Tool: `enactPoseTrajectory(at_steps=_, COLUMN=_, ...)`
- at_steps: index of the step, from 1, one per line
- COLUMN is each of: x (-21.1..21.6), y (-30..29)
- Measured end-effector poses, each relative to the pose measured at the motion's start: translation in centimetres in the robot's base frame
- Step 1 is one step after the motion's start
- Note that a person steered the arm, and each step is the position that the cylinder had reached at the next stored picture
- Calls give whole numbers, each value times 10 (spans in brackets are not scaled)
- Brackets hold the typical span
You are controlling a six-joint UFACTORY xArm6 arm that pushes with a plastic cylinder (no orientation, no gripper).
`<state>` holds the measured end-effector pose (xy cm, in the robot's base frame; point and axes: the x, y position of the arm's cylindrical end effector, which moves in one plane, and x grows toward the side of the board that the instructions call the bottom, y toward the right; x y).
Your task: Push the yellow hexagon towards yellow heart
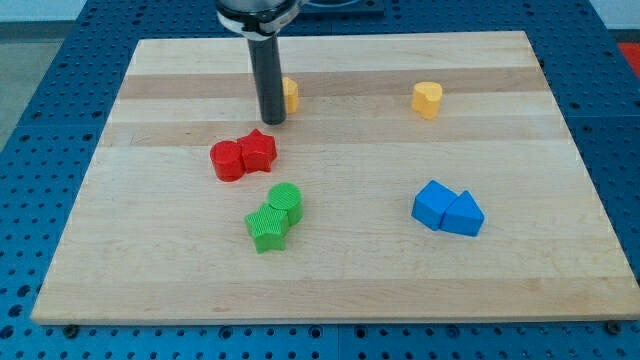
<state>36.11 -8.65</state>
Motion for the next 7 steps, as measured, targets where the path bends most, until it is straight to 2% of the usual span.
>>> enactPoseTrajectory(at_steps=2, x=1, y=-25)
enactPoseTrajectory(at_steps=3, x=-36, y=-37)
enactPoseTrajectory(at_steps=4, x=-51, y=-39)
enactPoseTrajectory(at_steps=6, x=-51, y=-39)
enactPoseTrajectory(at_steps=7, x=-24, y=-38)
